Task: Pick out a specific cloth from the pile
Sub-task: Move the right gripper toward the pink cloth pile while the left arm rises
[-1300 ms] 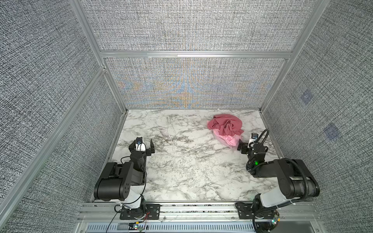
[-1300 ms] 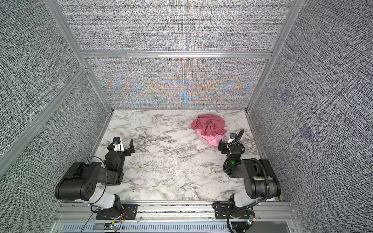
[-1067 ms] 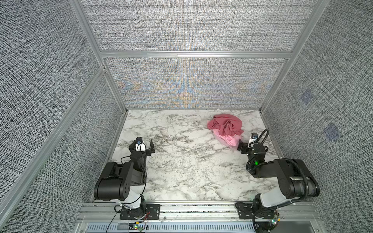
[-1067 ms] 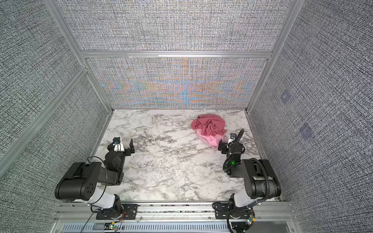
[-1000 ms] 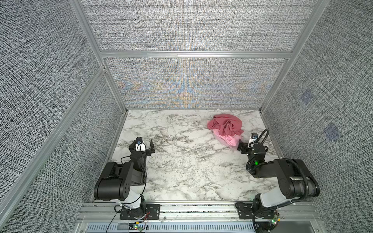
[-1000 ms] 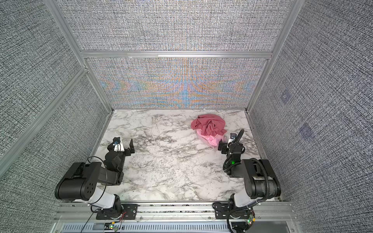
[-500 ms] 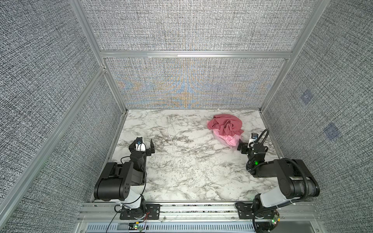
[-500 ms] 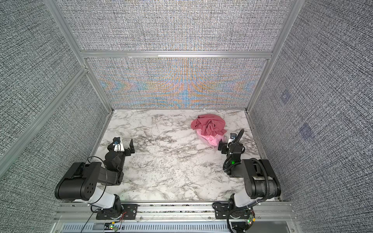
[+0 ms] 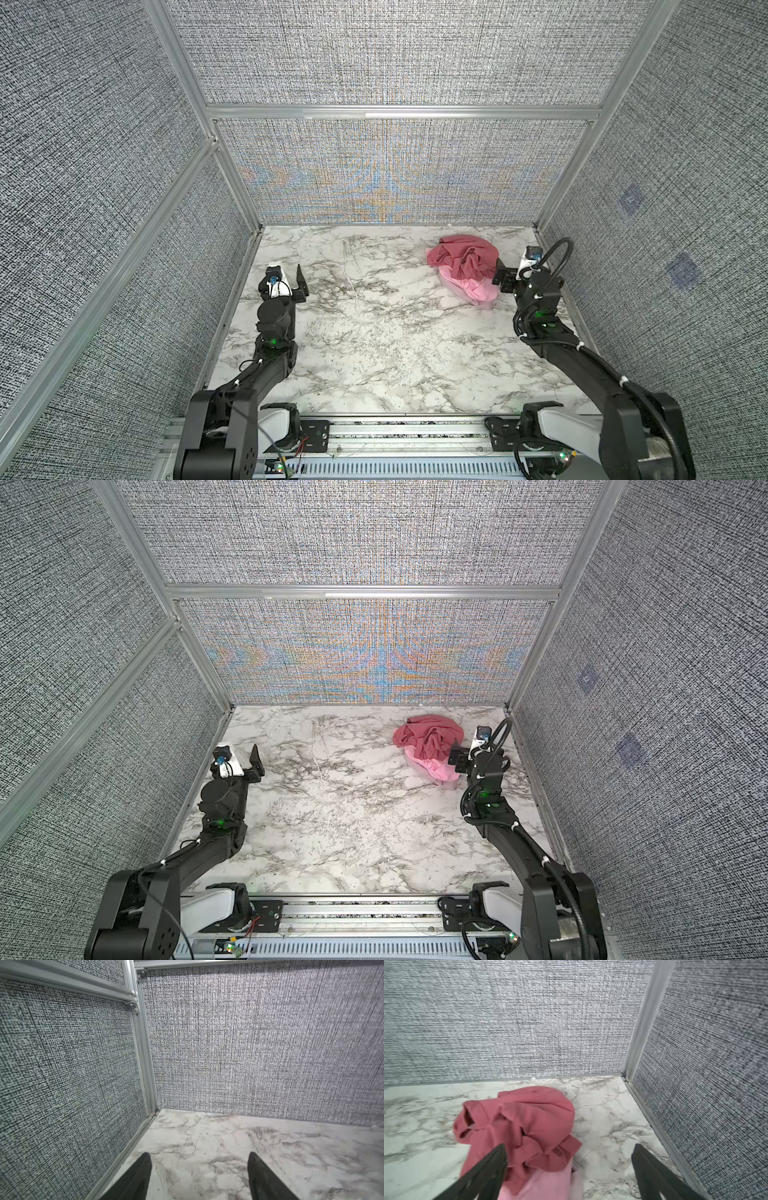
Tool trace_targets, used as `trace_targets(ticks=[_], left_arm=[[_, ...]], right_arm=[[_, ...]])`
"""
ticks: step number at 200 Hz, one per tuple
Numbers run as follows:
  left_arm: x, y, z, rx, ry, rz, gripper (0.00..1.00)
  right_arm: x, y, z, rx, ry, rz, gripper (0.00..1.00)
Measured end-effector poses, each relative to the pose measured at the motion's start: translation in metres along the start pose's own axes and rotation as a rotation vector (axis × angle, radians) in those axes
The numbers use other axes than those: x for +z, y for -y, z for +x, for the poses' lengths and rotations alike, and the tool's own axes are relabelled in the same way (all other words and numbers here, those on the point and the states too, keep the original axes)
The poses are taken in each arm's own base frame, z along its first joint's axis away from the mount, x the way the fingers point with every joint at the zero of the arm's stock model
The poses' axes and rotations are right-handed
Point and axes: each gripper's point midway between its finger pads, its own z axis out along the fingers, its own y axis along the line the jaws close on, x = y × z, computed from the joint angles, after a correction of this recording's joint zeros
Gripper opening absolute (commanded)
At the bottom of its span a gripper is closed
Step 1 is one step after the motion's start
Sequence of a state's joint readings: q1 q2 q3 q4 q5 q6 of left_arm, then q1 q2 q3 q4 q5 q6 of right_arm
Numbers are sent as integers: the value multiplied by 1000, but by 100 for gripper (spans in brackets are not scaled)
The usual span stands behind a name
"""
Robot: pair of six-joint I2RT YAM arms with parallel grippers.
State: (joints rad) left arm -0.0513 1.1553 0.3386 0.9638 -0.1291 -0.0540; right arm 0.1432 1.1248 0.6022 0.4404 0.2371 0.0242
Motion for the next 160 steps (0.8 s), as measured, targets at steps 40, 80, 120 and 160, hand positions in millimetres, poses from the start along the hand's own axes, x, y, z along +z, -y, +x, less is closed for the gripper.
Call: trace_targets(ticks=[40, 80, 120, 160], left_arm=[[15, 34, 2, -99, -139, 99, 71], [8, 69, 23, -157, -264, 208, 71], [9, 74, 30, -188, -309, 219, 71], [11, 74, 34, -194, -336, 213, 72]], right_arm=[[-24, -82, 14, -31, -163, -191, 82], [-32, -134, 70, -19, -369, -292, 72], [-20, -170, 102, -15, -499, -328, 60], [-14, -166, 128, -36, -620, -289, 55]])
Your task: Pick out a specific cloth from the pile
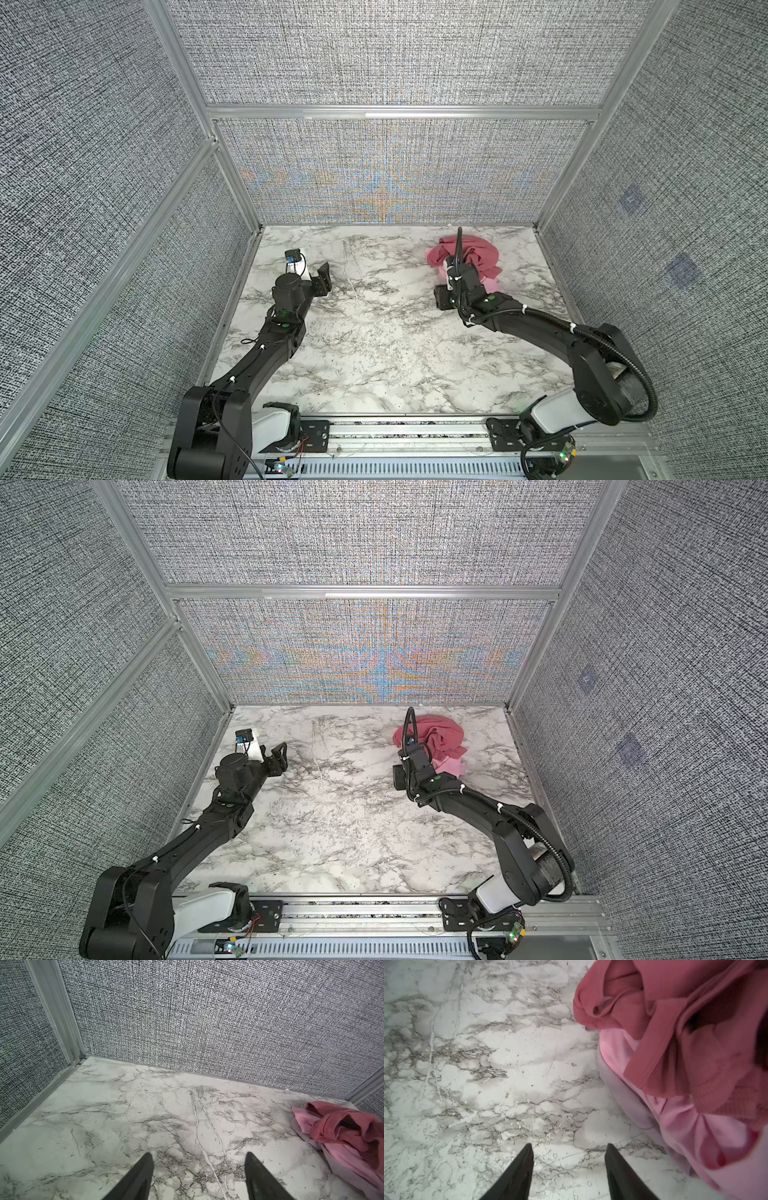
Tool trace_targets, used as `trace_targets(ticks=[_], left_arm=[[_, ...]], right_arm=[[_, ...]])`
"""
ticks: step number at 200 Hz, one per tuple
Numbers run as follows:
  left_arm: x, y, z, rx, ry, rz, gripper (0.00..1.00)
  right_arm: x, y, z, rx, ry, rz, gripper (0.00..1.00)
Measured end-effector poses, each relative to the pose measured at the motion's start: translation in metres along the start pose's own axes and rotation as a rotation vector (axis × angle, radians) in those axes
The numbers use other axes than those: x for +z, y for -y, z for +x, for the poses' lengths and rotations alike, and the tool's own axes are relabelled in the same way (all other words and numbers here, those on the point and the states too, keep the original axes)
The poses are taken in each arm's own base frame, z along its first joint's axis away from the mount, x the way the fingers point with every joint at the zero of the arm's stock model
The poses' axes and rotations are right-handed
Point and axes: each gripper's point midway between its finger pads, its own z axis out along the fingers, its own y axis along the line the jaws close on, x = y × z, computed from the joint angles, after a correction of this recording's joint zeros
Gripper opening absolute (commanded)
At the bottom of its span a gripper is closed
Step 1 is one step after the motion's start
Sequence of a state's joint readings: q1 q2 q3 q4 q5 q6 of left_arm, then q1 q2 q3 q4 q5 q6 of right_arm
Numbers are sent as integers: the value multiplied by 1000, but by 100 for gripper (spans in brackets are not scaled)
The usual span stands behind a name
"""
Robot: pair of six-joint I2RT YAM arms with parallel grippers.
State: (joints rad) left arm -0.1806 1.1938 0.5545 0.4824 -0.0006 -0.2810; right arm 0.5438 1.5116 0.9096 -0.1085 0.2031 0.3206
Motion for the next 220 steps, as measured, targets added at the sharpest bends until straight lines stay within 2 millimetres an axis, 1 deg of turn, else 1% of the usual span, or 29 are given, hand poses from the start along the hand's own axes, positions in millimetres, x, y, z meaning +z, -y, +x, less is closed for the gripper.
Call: trace_targets(ticks=[7, 25, 80, 91, 114, 132, 149, 220], left_arm=[[0, 0, 2, 0, -7, -2, 72], [1, -2, 8, 1, -27, -7, 72], [8, -5, 20, 4, -64, -13, 72], [9, -5, 21, 4, -67, -13, 72], [11, -5, 23, -1, -74, -11, 72], [13, -4, 25, -2, -80, -10, 72], [14, -4, 22, -8, -77, -9, 71], [15, -4, 22, -8, -75, -9, 71]], right_arm=[[-1, 5, 3, 11, -14, 9, 54], [-10, 28, 12, 67, -32, 41, 54], [-37, 93, 63, 282, -105, 94, 53], [-42, 105, 68, 328, -98, 109, 53], [-47, 122, 74, 407, -88, 114, 52], [-46, 135, 77, 465, -86, 128, 48], [-40, 144, 78, 511, -88, 132, 48], [-7, 154, 73, 588, -92, 102, 41]])
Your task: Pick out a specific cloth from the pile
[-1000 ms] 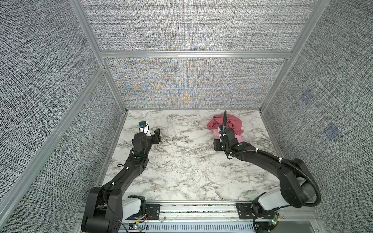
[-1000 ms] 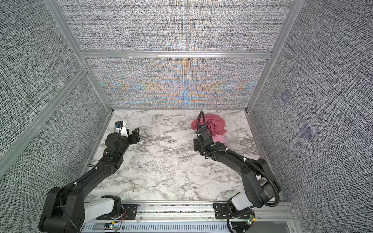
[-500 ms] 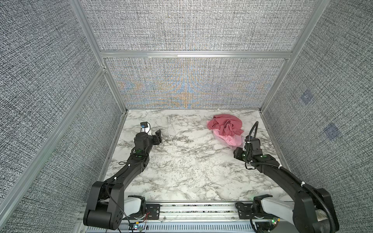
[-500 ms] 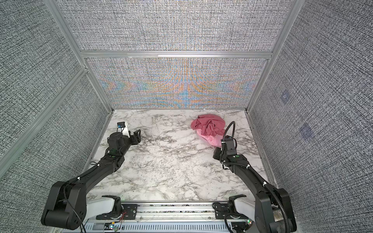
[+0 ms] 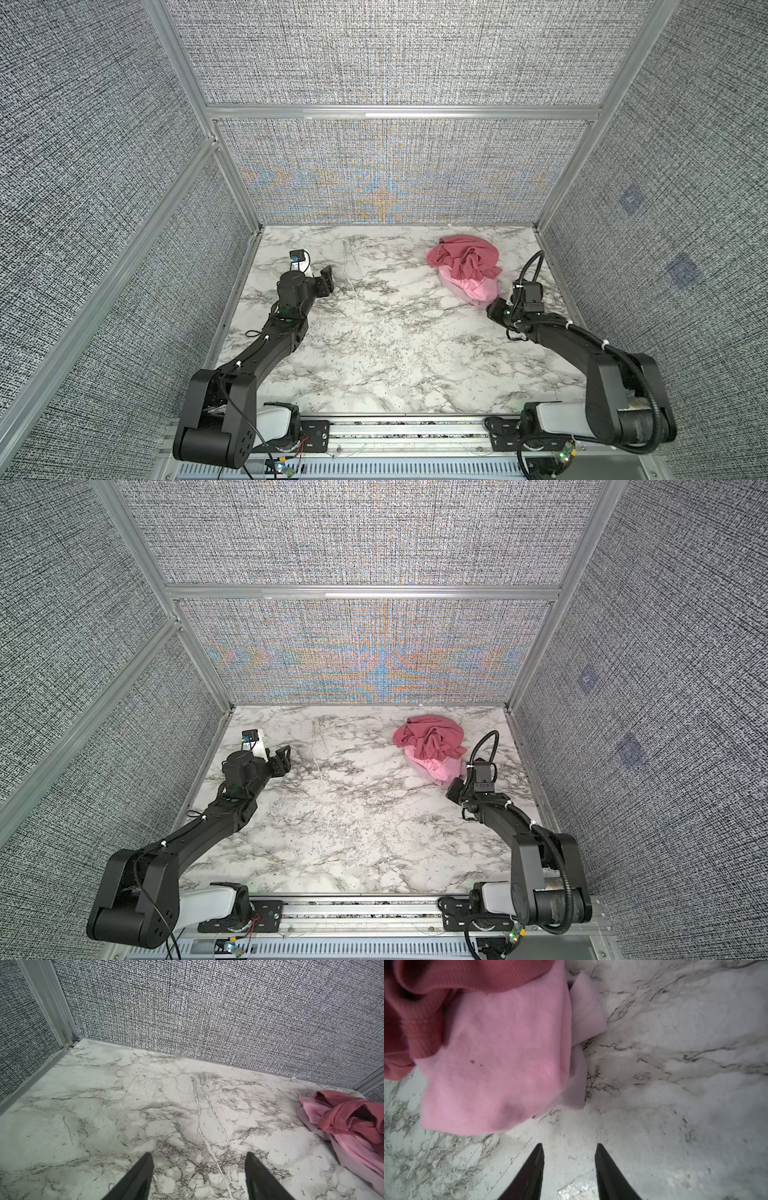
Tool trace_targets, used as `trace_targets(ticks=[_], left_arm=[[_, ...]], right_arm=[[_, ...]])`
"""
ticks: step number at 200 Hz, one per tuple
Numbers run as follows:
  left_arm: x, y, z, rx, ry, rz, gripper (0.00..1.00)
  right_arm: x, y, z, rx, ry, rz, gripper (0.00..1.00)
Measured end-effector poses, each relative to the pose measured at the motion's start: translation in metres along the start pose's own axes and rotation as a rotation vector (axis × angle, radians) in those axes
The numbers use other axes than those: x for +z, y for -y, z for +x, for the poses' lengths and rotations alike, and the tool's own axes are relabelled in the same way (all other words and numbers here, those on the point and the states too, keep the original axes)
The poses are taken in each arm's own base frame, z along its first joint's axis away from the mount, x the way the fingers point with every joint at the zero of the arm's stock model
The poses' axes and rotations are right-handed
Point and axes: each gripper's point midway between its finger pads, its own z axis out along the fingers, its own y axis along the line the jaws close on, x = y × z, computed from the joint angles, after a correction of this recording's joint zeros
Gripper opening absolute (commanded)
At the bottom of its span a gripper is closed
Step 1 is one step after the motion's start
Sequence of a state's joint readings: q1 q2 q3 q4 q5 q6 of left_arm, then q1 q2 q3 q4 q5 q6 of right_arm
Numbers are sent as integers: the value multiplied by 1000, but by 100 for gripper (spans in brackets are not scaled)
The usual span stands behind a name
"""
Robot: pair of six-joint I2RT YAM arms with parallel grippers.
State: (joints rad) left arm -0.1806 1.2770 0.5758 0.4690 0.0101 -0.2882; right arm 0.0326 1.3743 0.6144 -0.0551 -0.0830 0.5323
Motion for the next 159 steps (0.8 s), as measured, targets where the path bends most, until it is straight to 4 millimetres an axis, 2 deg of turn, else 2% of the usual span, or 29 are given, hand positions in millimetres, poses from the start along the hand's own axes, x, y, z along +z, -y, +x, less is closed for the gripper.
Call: trace_targets(ticks=[48, 99, 135, 159], left_arm=[[0, 0, 0, 2, 0, -2, 71], [3, -2, 3, 4, -9, -11, 72], [6, -3, 6, 8, -19, -13, 72], [6, -3, 6, 12, -20, -13, 72]], right_arm=[[15, -2, -9, 17, 9, -3, 41], [27, 4, -9, 19, 0, 24, 40], [34, 6, -9, 21, -9, 41, 33], [39, 7, -9, 25, -15, 49, 22]])
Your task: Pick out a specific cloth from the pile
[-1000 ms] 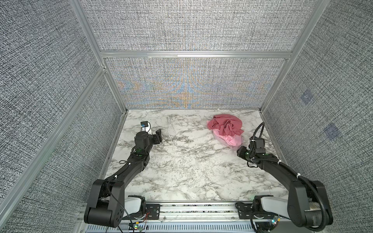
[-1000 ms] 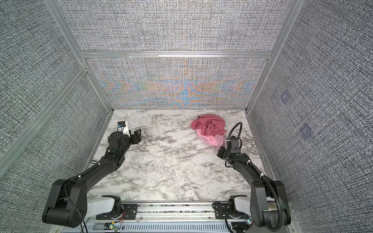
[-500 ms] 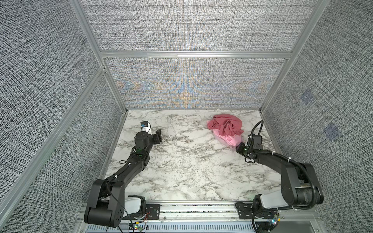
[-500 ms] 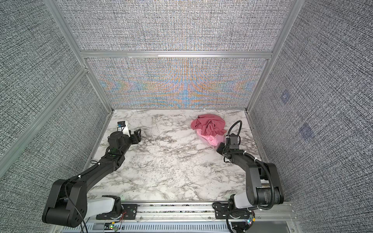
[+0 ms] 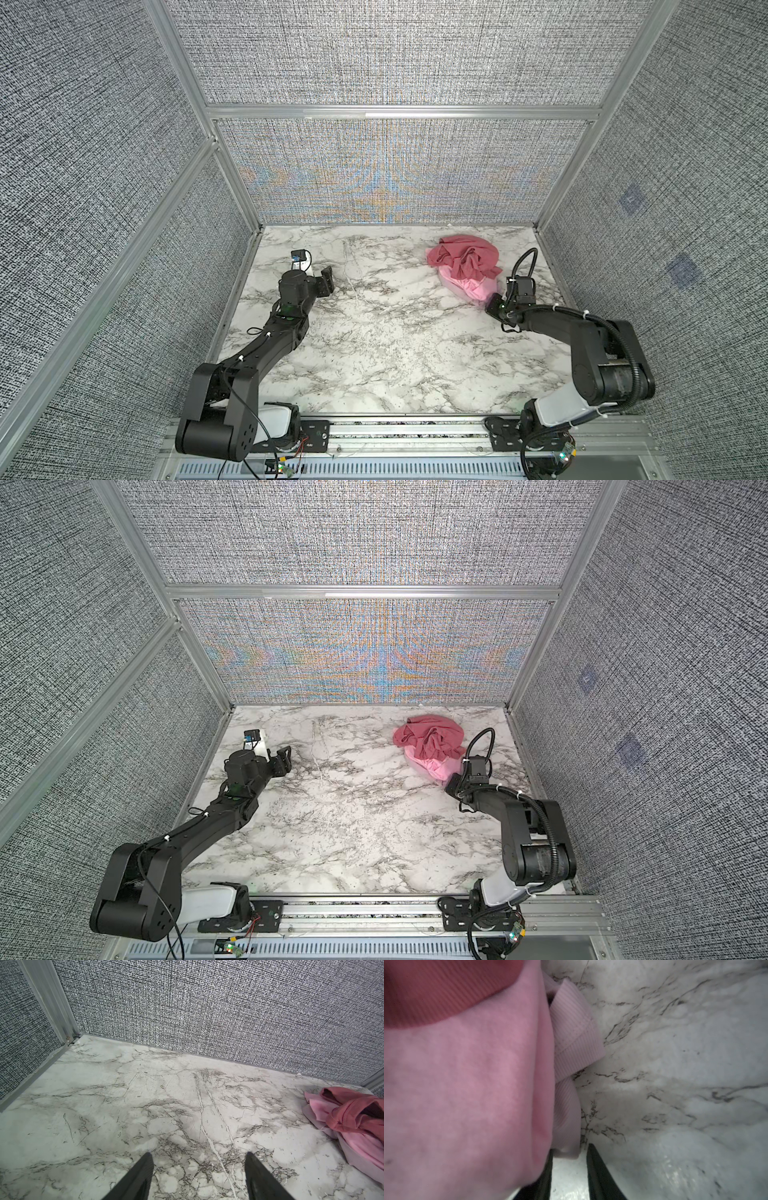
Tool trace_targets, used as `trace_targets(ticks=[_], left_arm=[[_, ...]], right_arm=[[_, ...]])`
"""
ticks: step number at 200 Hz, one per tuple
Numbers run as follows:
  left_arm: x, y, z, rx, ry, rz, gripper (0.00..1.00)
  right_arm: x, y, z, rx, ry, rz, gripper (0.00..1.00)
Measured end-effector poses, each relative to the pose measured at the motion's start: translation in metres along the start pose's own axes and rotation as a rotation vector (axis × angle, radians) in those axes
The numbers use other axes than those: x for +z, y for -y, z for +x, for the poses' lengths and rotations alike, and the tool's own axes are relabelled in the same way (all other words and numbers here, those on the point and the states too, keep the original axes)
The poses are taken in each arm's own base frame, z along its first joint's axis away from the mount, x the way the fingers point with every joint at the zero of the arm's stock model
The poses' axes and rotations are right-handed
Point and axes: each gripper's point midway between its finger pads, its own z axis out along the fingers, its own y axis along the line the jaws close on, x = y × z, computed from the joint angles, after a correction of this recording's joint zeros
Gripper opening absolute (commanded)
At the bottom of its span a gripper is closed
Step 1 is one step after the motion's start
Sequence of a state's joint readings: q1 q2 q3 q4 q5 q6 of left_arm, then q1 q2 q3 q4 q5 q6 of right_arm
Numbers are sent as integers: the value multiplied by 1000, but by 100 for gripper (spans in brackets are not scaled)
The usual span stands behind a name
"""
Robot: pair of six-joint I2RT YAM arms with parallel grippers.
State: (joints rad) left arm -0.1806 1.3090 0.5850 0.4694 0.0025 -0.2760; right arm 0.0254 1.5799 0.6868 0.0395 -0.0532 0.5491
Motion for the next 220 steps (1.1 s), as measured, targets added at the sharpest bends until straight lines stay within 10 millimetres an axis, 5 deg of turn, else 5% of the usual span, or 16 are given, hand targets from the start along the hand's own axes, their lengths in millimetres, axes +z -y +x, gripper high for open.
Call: trace_targets(ticks=[25, 89, 171, 220], left_arm=[[0, 0, -1, 7, 2, 0, 71], [-1, 0, -3, 11, 7, -1, 72], [-2, 0, -4, 13, 12, -1, 72], [-6, 2, -11, 13, 31, 4, 72]], right_arm=[[3, 1, 0, 2, -1, 4, 0], [-9, -5, -12, 10, 47, -11, 0], [-64, -20, -31, 4, 139, -69, 0], [-110, -48, -66, -21, 230, -144, 0]])
